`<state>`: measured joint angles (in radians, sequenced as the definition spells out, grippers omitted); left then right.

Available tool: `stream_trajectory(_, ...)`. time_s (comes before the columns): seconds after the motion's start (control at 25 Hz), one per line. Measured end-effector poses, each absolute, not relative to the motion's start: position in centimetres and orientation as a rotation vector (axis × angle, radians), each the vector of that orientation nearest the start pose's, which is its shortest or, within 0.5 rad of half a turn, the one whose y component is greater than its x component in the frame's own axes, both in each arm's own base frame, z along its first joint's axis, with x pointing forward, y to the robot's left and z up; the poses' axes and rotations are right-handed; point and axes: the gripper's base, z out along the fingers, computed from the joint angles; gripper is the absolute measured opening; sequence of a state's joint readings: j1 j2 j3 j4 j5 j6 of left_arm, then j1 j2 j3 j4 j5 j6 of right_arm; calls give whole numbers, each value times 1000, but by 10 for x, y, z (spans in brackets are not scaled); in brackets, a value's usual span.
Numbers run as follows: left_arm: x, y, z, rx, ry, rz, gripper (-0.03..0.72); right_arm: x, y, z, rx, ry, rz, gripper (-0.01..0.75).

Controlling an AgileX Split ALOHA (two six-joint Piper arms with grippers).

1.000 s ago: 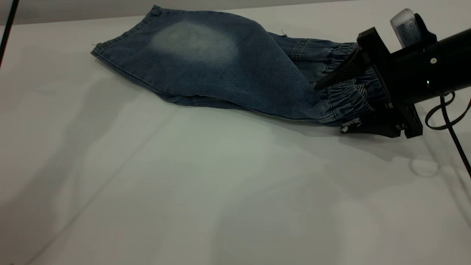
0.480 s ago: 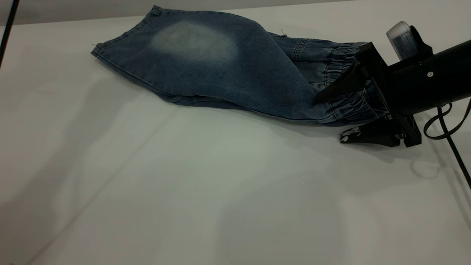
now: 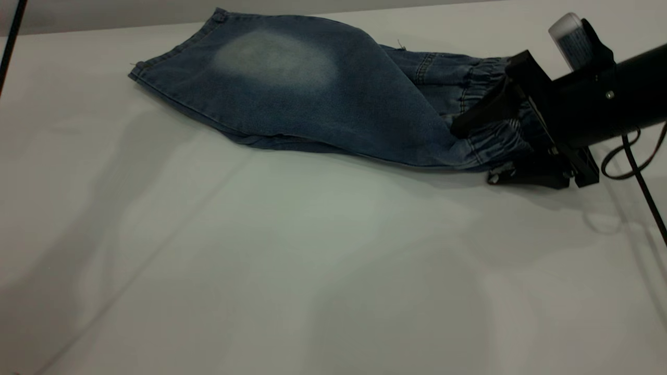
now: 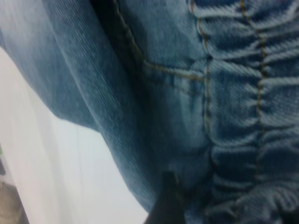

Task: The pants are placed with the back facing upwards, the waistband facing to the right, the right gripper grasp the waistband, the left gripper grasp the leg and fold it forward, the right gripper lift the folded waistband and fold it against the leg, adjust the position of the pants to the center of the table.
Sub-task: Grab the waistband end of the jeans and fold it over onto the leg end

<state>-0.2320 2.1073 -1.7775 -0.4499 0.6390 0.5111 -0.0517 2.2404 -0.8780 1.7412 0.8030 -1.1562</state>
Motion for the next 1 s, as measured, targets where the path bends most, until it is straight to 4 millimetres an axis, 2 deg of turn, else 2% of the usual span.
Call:
stream_trajectory(0.12,467,-135,242,564,2329,-357,344,339,44,33,742,2564,1257,587)
stream_trajectory(0.4,467,-135,242,564,2328,-357,344,342,27,31,985,2520,1247,587)
stream_trajectory(0.6,467,-135,242,566,2331,-358,344,343,11,32,1038,2480,1240,587)
stream_trajectory(0.88,466,-135,242,569,2333,-359,344,350,14,33,1002,2461,1294,587)
stream_trajectory(1.0,466,-135,242,571,2334,-359,344,352,11,32,1008,2467,1244,587)
